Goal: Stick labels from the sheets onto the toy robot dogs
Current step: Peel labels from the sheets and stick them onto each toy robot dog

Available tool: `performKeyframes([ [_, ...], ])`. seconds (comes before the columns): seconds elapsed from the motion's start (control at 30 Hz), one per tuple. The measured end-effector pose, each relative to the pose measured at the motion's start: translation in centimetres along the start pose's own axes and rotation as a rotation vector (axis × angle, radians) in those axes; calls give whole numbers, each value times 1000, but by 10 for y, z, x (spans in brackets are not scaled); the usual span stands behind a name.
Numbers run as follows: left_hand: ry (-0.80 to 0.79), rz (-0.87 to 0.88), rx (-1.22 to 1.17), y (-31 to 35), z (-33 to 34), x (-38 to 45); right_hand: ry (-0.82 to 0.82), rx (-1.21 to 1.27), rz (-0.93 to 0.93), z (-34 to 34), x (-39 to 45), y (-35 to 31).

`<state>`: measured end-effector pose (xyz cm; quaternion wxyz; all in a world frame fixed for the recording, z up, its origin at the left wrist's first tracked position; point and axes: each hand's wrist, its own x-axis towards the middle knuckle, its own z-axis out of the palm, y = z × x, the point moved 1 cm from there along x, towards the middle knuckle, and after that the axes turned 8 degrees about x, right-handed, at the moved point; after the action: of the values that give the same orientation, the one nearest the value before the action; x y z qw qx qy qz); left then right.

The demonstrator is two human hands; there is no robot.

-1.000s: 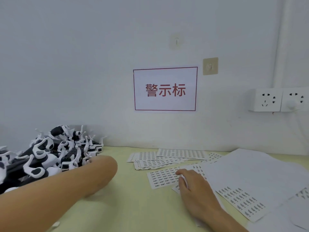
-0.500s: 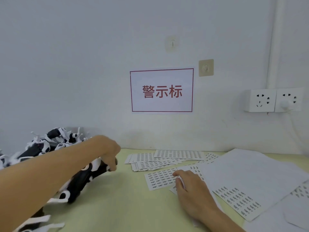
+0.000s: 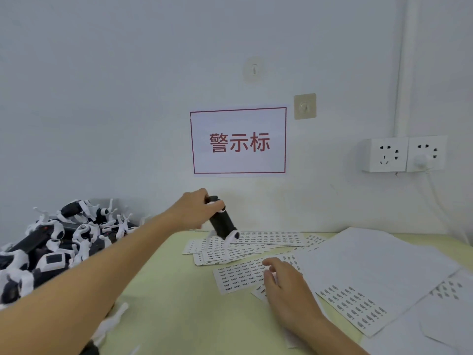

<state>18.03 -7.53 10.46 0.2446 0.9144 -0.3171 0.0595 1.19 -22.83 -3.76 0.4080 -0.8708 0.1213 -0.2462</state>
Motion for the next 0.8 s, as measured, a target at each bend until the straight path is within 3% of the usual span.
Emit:
performKeyframes([
  [0.1, -28, -20, -404, 11, 28, -9, 38, 95, 43, -2, 1, -2],
  [0.2, -10, 21, -597, 19, 52, -20, 78, 198, 86, -4, 2, -3],
  [0.4, 98, 193, -437, 29, 81, -41, 208, 260, 70, -8, 3, -4],
  [0.57, 287, 229, -40, 46, 102, -54, 316, 321, -13, -14, 4, -8],
  [0.8, 325, 227, -77, 76, 143, -76, 179, 496, 90, -28, 14, -14],
])
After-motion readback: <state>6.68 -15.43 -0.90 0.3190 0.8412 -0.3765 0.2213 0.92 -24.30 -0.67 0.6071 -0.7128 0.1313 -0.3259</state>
